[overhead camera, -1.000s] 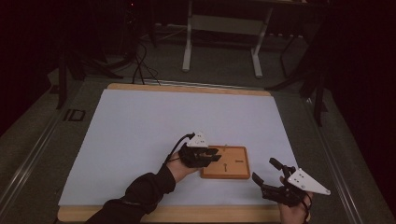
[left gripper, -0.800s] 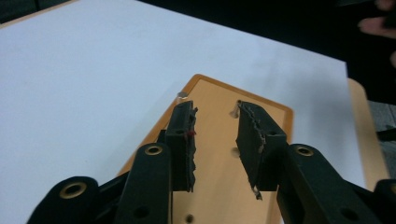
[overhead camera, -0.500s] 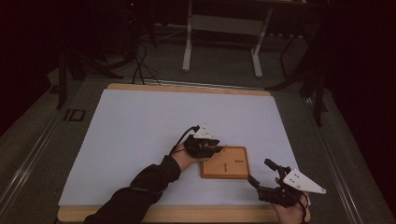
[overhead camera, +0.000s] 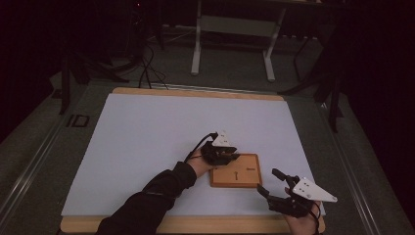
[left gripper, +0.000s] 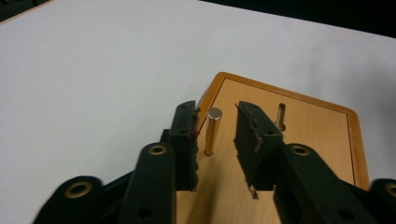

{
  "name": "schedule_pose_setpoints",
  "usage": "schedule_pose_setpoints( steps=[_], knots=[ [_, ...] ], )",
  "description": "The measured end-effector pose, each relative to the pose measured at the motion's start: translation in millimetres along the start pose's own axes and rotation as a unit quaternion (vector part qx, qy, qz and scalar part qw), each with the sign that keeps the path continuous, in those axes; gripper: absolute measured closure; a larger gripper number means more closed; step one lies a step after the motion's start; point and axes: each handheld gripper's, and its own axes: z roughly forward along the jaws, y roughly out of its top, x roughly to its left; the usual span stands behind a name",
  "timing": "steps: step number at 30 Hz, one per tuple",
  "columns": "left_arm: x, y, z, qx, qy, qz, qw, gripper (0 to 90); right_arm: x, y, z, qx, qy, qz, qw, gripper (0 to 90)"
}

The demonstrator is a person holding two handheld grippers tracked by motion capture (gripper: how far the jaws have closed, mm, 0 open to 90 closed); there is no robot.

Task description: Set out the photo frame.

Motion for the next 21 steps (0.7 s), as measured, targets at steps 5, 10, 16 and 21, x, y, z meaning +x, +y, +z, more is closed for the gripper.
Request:
schedule_pose_setpoints(
  steps=[5,10,16,21],
  knots=[
    [1.2,-0.3,2.4,0.001,-0.003,0.000,1.0000,74.7,-0.5,-3.6,5.6,0.024,0.011,0.003,0.9997,22.4],
    [0.1,-0.2,7.4,0.003,0.004,-0.001,1.0000,82.8,0.2,-6.0,10.1,0.040,0.015,-0.002,0.9991,22.5],
    [3.0,0.5,7.8,0.006,-0.005,-0.008,0.9999,84.2,0.4,-5.4,9.4,0.044,0.009,-0.014,0.9989,25.0],
    [6.6,3.4,8.4,0.017,-0.018,-0.011,0.9996,84.4,0.4,1.2,5.9,0.056,-0.009,-0.087,0.9946,30.6]
  ],
)
